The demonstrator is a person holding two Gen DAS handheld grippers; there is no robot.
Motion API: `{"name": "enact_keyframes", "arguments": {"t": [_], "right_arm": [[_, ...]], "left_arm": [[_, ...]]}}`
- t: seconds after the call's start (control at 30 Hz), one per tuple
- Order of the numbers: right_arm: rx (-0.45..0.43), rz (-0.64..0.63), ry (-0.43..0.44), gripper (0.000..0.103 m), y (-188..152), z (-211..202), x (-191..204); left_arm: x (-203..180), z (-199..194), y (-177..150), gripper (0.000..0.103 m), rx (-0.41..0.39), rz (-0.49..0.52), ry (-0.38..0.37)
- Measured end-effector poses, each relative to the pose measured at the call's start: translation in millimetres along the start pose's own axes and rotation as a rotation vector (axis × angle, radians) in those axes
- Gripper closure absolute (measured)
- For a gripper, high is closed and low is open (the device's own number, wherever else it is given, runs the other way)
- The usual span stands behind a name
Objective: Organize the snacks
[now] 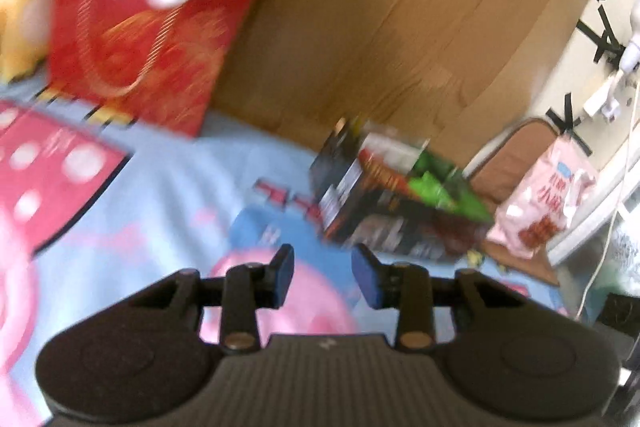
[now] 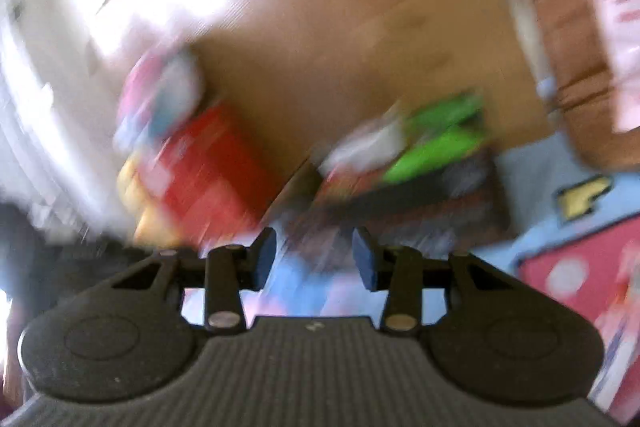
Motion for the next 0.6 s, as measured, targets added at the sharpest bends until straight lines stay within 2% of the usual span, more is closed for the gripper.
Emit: {"name": "enact_keyframes", "arguments": {"t": [0.07, 0.13, 0.23, 0.3, 0.37, 0.4, 0.43, 0.47, 0.5, 0.6], "right_arm": [[0.087, -0.117, 0.025, 0.057, -29, 7, 20], [0.146, -0.204, 0.042, 0.057, -52, 13, 37], [0.193, -0.273, 0.035, 0.056, -68, 23, 51], [0.224, -0.295, 0.017, 0.054, -74, 31, 56], [0.244, -0.304, -0.004, 0.05, -76, 45, 58], [0.246, -0.309, -0.019, 0.05, -76, 50, 58], [0.254, -0.311, -0.027, 0.052, -78, 55, 57], [0.258, -0.304, -0.042, 0.054, -79, 57, 56], [0.243, -0.308, -0.071, 0.065, -79, 55, 53], [0.208, -0.288, -0.093, 0.071, -73, 40, 43]], "left_arm": [[1, -17, -17, 0.067, 0.014, 0.001, -0.007], [-3, -24, -28, 0.057, 0.024, -0.004, -0.017], [-17, -23, -38, 0.054, 0.036, 0.027, -0.044], [-25, -15, -41, 0.051, 0.047, 0.049, -0.022], [-24, -6, -50, 0.056, 0.079, 0.053, 0.008], [-23, 1, -54, 0.068, 0.106, 0.041, 0.01], [-21, 8, -58, 0.072, 0.131, 0.009, 0.009], [-22, 8, -59, 0.072, 0.119, 0.008, 0.022], [-27, 8, -58, 0.072, 0.118, 0.034, 0.033], [-40, 12, -57, 0.072, 0.124, 0.054, -0.005]]}}
Point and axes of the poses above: each gripper's, at about its wrist camera, not at the fingertips, and z roughly the way its jaws point, x to its left, y to its top, the point moved 7 cm from there along z, roughly the way its jaws point, and after that the axes turned 12 degrees about z, right-handed, at the moved point
